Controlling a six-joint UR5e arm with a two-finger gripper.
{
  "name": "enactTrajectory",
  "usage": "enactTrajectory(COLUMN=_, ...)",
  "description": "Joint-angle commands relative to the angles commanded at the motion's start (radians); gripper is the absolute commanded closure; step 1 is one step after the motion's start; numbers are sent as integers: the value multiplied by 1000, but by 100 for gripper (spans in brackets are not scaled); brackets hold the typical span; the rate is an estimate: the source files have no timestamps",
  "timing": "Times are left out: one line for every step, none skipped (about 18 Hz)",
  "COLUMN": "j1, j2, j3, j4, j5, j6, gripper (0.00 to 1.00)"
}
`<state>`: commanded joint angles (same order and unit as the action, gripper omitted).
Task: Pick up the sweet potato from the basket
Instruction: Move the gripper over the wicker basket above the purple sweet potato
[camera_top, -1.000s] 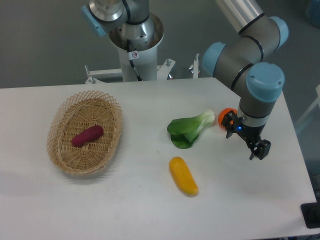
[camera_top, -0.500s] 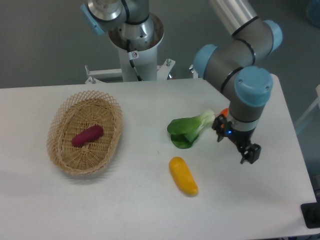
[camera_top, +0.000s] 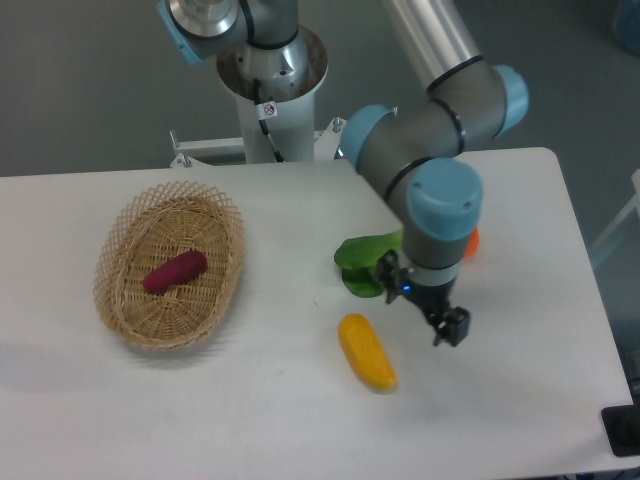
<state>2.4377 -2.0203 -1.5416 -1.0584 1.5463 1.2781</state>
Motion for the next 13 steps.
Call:
enactTrajectory(j1=-14, j2=6, j3=-12, j4=0, j5=-3, j6=-25, gripper=0)
enactTrajectory(j1=-26, j2=15, j3=-28, j4=2, j5=-5, j6=-49, gripper=0)
enactTrajectory(j1=-43, j2=24, j3=-40, j4=2, j5=-12, j6=-74, gripper=0)
enactTrajectory(j1=-64, j2=31, j3=-51, j4=0, j5=-23, j6=-98, gripper=0)
enactTrajectory(j1=-78, j2=43, j3=-63, j4=-5, j5=-32, j6=-114, gripper=0)
enactTrajectory(j1=-84, j2=54, j3=-83, j4=-5, j5=-55, j6=-117, gripper=0)
enactTrajectory(j1=-91, j2=64, j3=-101, j4=-3, j5=-90, j6=-117, gripper=0)
enactTrajectory(j1=-97, j2=77, j3=-112, j4=-3, j5=-124, j6=-120, gripper=0)
enactTrajectory(j1=-98, j2=84, j3=-117, j4=-3, j5=-149, j6=-127, gripper=0)
enactTrajectory(j1=-101, j2=90, j3=-118, j4=-8, j5=-161, j6=-144, gripper=0)
enactTrajectory(j1=-104, j2=97, j3=-120, j4=-12, j5=-169, j6=-166, gripper=0)
enactTrajectory(j1=-124, j2=101, j3=-129, j4=-12, j5=-173, j6=-180, gripper=0)
enactTrajectory(j1=-146, j2=103, j3=-140, j4=-12, j5=-175, j6=-187, gripper=0)
